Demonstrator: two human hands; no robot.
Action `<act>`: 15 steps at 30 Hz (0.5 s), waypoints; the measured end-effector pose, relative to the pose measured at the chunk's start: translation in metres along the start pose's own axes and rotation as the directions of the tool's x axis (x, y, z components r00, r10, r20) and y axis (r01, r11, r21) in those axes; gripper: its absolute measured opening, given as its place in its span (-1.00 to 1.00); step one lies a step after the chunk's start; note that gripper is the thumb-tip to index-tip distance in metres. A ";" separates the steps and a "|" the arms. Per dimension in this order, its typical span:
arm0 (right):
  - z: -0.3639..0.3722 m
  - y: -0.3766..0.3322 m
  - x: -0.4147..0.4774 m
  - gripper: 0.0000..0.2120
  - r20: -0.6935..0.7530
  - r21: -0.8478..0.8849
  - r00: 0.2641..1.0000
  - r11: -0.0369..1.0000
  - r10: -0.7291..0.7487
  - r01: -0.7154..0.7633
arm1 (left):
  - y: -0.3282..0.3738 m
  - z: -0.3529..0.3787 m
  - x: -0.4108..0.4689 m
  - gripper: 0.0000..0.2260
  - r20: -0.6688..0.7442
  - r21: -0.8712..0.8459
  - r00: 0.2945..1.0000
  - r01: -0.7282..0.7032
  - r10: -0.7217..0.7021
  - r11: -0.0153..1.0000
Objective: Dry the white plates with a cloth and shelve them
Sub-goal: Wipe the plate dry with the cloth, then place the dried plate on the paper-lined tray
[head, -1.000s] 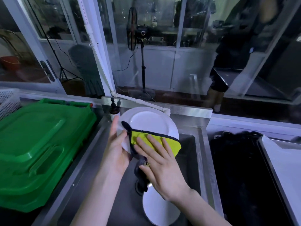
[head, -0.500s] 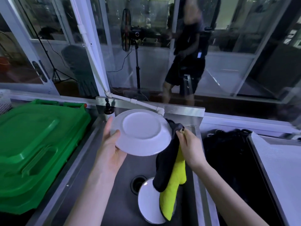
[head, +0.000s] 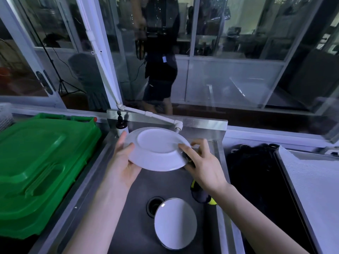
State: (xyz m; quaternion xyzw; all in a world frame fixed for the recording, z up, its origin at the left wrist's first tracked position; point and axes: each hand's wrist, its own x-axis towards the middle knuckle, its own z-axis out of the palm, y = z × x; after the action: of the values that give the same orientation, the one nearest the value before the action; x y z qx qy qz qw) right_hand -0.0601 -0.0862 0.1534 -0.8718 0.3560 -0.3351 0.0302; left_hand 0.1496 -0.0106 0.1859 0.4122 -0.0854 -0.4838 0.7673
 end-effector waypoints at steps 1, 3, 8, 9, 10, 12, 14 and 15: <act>-0.001 -0.001 0.000 -0.61 -0.038 0.005 0.999 1.000 -0.011 0.011 | 0.001 0.003 -0.001 -0.56 -0.001 0.006 1.000 0.005 -0.005 1.000; -0.005 -0.003 0.000 -0.66 -0.100 0.036 0.995 0.999 -0.027 0.030 | 0.002 0.009 -0.003 -0.60 -0.014 0.015 1.000 0.023 -0.023 1.000; -0.022 -0.005 0.007 -0.71 -0.101 0.094 0.995 0.996 0.013 -0.003 | 0.004 0.024 -0.001 -0.92 -0.108 -0.024 0.990 0.091 -0.093 0.996; -0.025 -0.005 0.007 -0.74 -0.091 0.113 0.995 0.993 0.044 -0.034 | 0.005 0.026 -0.001 -0.98 -0.105 -0.008 0.989 0.100 -0.100 0.995; -0.027 -0.004 0.007 -0.79 -0.077 0.136 0.994 0.988 0.082 -0.071 | 0.004 0.029 -0.001 -0.93 -0.100 0.023 0.990 0.099 -0.096 0.995; -0.031 -0.001 0.006 -0.90 -0.067 0.200 0.985 0.969 0.161 -0.145 | 0.006 0.031 -0.001 -0.82 -0.051 0.103 0.994 0.097 -0.092 0.990; -0.035 0.005 0.004 -0.85 -0.065 0.283 0.963 0.930 0.261 -0.233 | 0.006 0.029 -0.001 -0.75 0.047 0.304 0.993 0.085 -0.104 0.949; -0.038 0.008 0.001 -0.78 -0.053 0.315 0.950 0.908 0.308 -0.277 | 0.005 0.026 -0.002 -0.72 0.093 0.461 0.991 0.045 -0.099 0.886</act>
State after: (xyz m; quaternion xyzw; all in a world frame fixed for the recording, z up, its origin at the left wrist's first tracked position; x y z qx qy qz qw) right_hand -0.0871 -0.0863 0.1808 -0.7752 0.4279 -0.4215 0.1956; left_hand 0.1384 -0.0220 0.2068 0.5557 -0.2252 -0.5011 0.6240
